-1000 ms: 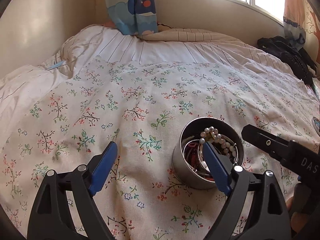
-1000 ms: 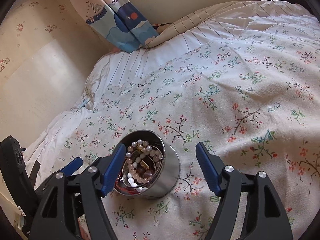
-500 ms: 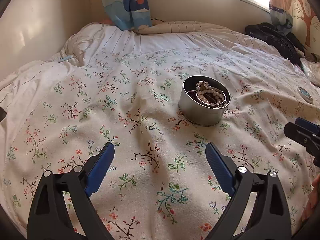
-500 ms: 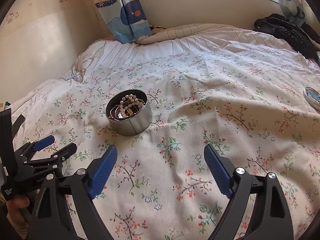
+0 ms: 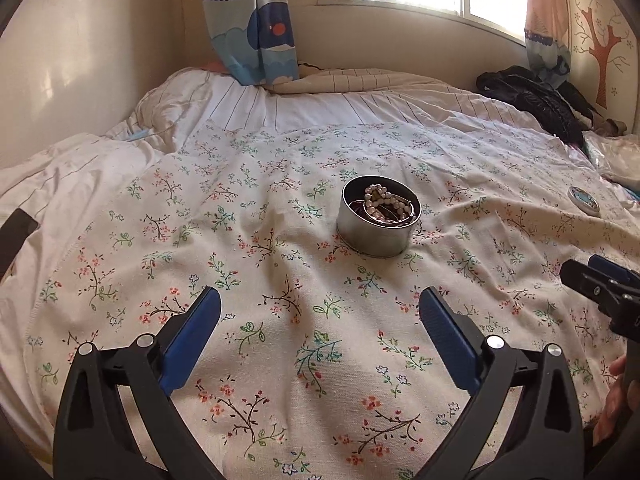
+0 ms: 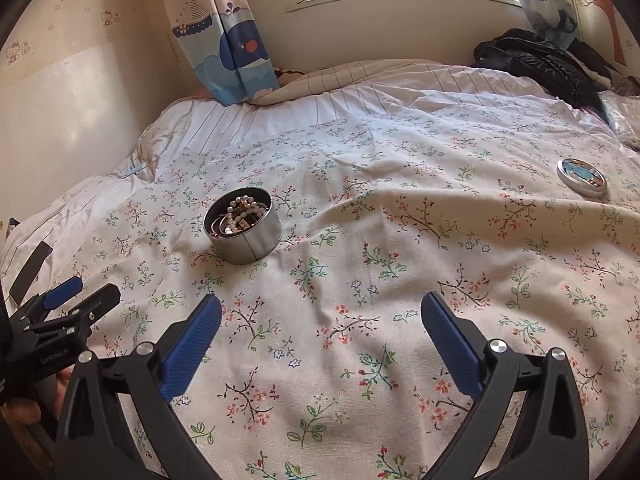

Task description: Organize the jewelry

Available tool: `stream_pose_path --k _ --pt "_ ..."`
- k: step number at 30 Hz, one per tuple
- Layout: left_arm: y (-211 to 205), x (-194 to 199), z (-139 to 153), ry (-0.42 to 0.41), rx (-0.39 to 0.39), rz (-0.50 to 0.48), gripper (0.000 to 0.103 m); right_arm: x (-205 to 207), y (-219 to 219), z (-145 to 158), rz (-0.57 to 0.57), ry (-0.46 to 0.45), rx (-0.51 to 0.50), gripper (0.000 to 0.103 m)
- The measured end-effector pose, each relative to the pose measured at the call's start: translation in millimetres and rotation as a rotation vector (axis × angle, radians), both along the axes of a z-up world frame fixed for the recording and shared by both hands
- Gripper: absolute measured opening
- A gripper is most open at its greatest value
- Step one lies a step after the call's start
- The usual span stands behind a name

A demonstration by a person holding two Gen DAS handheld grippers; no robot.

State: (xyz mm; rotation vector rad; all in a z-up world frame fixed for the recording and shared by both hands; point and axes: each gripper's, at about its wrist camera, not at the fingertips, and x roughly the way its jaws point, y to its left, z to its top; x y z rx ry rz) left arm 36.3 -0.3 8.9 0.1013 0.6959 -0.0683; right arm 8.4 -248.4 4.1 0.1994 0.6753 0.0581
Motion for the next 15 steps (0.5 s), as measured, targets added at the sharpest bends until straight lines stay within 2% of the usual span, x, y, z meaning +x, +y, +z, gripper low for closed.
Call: stream_pose_path --k 6,15 --pt "-8.1 -6.1 1.1 -0.016 0.033 -0.014 0.095 -11.6 -4.8 6.3 -0.054 -0.034 -0.021 0.096" --pt "1.0 -3.2 -3.0 0.003 -0.015 0.003 0.095 -15.5 -0.7 10.5 -0.067 -0.064 -0.05 0.096"
